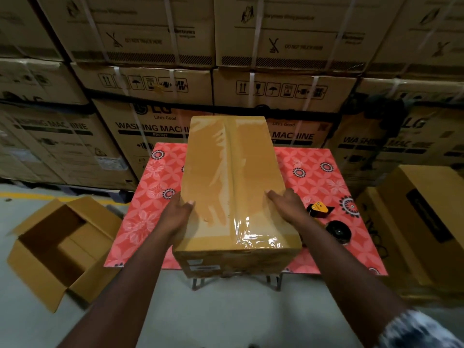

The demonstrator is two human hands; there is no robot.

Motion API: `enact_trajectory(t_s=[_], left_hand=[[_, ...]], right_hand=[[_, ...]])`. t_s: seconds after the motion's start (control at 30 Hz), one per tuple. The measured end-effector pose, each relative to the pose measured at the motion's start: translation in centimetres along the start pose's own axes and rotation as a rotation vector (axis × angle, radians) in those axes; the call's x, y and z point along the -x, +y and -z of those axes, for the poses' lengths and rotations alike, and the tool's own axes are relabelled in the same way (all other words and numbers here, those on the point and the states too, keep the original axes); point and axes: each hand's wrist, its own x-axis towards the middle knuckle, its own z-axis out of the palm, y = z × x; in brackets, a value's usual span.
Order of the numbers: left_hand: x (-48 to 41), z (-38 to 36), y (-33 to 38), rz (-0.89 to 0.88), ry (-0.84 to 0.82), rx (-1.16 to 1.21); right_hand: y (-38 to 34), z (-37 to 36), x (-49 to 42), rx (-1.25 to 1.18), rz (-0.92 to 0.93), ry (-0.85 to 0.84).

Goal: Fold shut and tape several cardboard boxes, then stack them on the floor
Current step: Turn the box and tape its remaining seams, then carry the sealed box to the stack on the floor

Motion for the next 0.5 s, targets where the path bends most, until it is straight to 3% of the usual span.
enact_trajectory(t_s=[0.27,0.5], left_hand=[[-5.8,-1.5,3.0,0.025,0.017,-0.1],[-9.3,-1.0,3.7,-0.011,0.042,-0.15]], right_hand=[[-2.6,0.5,-4.9,-0.111,-0.034,0.031],[-2.8,0.7,-7.9,-0.258,-0.044,-0.059]])
